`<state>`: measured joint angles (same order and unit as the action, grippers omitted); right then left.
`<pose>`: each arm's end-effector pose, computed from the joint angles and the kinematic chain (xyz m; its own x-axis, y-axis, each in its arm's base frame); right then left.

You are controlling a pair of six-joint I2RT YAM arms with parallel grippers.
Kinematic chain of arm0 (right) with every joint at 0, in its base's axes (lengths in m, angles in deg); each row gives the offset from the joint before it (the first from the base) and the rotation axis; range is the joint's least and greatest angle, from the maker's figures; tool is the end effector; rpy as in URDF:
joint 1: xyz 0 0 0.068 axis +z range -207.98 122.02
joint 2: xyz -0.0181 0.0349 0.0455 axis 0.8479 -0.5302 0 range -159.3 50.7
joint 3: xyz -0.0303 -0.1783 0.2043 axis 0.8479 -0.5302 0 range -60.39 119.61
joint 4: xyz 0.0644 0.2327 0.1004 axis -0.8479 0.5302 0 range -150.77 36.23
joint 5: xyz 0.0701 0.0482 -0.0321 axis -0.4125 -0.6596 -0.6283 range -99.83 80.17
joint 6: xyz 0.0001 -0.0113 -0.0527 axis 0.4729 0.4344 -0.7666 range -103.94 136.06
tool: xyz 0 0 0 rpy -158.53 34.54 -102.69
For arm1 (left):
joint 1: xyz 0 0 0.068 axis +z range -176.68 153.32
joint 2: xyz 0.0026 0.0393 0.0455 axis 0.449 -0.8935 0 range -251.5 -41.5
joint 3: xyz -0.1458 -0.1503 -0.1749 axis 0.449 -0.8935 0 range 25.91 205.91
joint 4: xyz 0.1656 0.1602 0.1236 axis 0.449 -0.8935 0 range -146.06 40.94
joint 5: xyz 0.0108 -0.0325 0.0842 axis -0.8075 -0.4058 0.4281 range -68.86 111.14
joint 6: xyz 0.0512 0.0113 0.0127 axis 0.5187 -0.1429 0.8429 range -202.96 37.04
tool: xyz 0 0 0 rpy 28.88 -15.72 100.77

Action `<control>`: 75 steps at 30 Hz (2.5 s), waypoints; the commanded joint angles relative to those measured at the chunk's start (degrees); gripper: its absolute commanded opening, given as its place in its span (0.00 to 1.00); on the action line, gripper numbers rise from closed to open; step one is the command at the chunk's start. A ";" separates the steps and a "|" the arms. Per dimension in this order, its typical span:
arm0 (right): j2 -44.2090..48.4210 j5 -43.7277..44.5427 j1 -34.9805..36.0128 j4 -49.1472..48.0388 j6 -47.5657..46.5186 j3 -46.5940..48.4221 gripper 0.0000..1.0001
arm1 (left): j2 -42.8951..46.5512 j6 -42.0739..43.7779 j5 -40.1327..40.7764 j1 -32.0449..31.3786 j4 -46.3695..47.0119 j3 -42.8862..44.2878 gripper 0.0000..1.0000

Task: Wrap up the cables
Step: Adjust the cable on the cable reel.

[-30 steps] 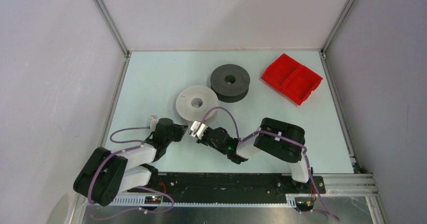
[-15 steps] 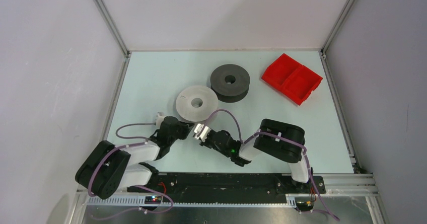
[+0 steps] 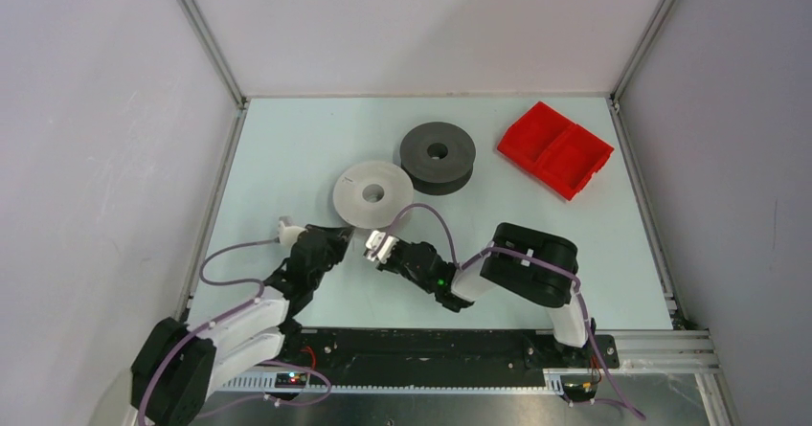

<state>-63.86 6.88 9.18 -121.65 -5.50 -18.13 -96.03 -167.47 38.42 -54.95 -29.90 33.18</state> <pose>0.1521 0.3345 0.1171 0.2127 -0.4018 -0.8907 -0.7474 0.5203 -0.4132 0.1569 -0.0724 0.1384 -0.2602 -0.9393 -0.2237 -0.3916 0.3144 -0.8648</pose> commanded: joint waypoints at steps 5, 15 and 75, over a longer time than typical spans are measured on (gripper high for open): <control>-4.26 -0.53 -0.63 -0.44 -3.12 7.38 0.08 | 7.39 5.58 11.83 1.39 -9.46 1.73 0.28; 14.09 -12.72 0.07 9.39 5.82 -2.72 0.39 | 11.31 15.73 11.34 9.32 -14.79 6.73 0.38; -3.42 -25.42 -18.96 3.73 59.12 2.75 0.17 | -14.23 24.36 -19.09 20.38 -9.64 17.87 0.30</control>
<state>-65.68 -21.68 -9.45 -119.07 56.01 -17.54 -109.84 -142.36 19.82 -33.97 -42.34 51.39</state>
